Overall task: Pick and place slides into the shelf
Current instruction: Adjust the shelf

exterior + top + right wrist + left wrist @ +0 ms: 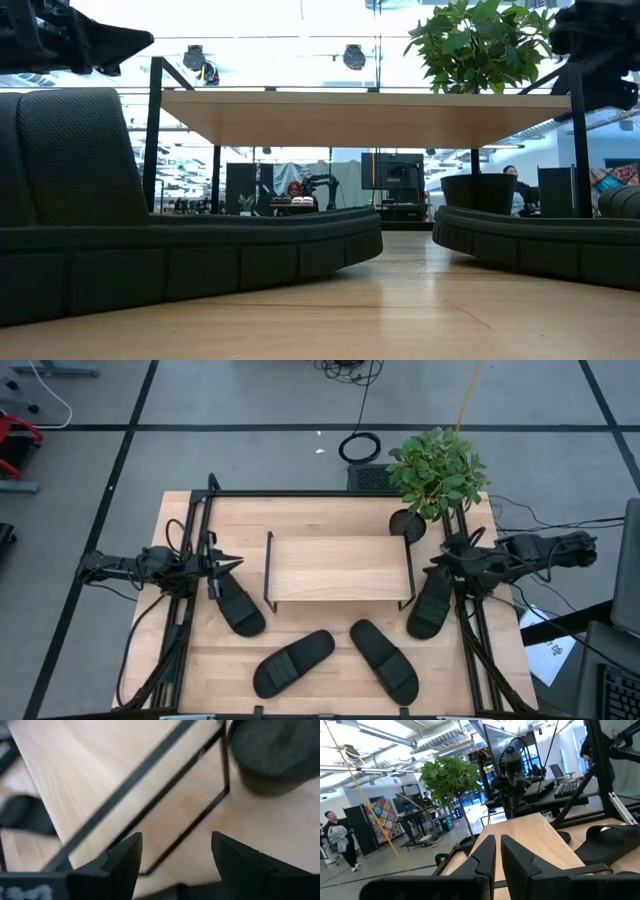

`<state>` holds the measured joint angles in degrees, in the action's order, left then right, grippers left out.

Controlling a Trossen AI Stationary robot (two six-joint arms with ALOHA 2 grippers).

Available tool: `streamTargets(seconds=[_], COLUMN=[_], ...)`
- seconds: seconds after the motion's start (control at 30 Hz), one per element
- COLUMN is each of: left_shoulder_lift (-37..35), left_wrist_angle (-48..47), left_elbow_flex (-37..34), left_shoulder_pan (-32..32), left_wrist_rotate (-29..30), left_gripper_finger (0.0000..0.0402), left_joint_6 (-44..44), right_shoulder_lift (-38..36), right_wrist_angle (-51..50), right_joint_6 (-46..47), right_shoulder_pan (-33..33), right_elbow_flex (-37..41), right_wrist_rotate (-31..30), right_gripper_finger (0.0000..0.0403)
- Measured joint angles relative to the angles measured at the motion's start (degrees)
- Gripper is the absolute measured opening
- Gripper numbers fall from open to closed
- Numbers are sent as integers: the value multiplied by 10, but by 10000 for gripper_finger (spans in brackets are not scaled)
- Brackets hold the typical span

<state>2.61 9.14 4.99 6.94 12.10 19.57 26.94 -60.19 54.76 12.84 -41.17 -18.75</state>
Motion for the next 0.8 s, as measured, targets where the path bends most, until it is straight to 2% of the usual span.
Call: streamTargets(seconds=[0.13, 0.3, 0.47, 0.8], left_shoulder_lift=[0, 0, 0, 0], left_wrist_angle=[-5, -5, -6, -18], left_elbow_flex=[0, 0, 0, 0], left_shoulder_pan=[0, 0, 0, 0], left_wrist_rotate=[0, 0, 0, 0], left_gripper_finger=[37, 37, 37, 37], left_joint_6=[-4, -8, -7, -17], right_shoulder_lift=[56, 119, 133, 160], right_wrist_angle=[-35, -107, -101, -102], right_joint_6=[-10, 26, -5, 28], right_shoulder_pan=[0, -30, -51, -65], right_elbow_flex=[0, -7, -7, -5], right_wrist_rotate=[70, 90, 172, 164], right_gripper_finger=[221, 220, 220, 220])
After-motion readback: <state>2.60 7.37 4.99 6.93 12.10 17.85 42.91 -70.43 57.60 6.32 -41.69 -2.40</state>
